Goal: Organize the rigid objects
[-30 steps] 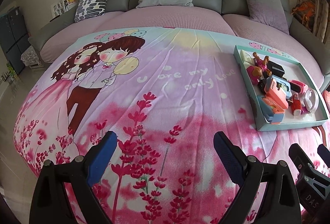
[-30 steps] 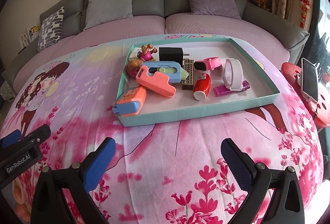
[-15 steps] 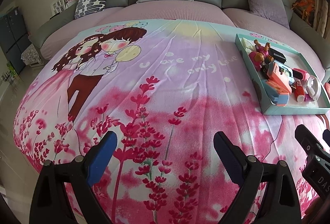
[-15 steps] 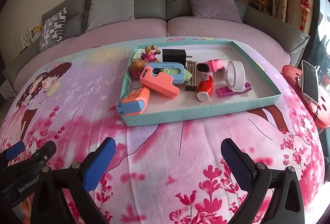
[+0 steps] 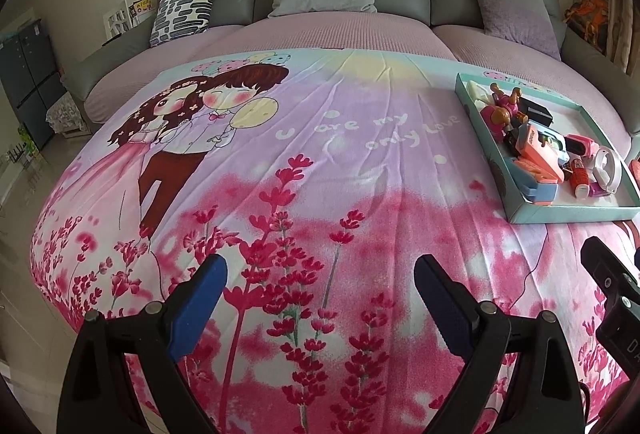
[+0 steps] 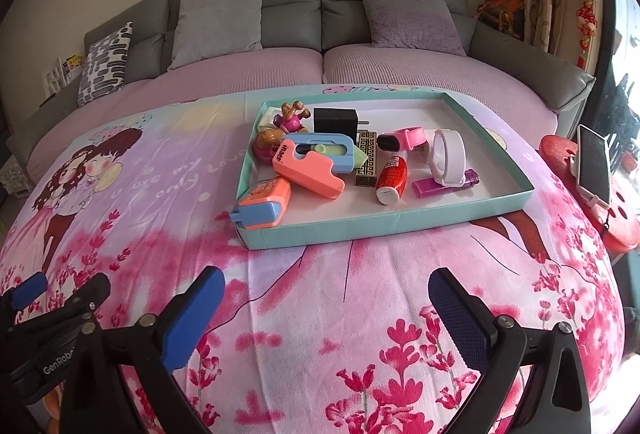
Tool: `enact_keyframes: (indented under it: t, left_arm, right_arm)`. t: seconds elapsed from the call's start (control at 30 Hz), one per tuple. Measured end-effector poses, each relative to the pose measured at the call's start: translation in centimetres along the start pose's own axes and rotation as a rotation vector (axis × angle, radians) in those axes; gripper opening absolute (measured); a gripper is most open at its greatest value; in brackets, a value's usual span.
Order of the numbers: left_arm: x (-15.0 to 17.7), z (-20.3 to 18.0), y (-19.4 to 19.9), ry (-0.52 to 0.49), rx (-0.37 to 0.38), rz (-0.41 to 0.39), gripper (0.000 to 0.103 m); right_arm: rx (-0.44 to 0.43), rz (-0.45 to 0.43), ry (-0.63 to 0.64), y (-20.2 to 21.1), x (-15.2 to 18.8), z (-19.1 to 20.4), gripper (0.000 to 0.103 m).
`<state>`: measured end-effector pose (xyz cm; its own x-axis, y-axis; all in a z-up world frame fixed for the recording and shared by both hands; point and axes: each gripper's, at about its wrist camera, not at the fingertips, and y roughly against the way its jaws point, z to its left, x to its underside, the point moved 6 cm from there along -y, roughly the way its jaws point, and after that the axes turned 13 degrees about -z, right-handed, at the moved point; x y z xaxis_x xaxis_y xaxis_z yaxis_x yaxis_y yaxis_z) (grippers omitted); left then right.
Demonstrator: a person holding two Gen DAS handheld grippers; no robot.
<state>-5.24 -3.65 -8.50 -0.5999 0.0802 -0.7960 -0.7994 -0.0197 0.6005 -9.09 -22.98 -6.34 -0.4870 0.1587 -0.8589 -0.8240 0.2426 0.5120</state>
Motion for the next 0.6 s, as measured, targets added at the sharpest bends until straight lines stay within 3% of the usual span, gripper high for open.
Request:
enact_keyframes:
  t: [0.6]
  left_arm:
    - [0.29, 0.19, -0.33, 0.011, 0.004, 0.02, 0.095]
  right_arm:
    - [0.014, -0.024, 0.025, 0.56, -0.24, 0.18, 0.103]
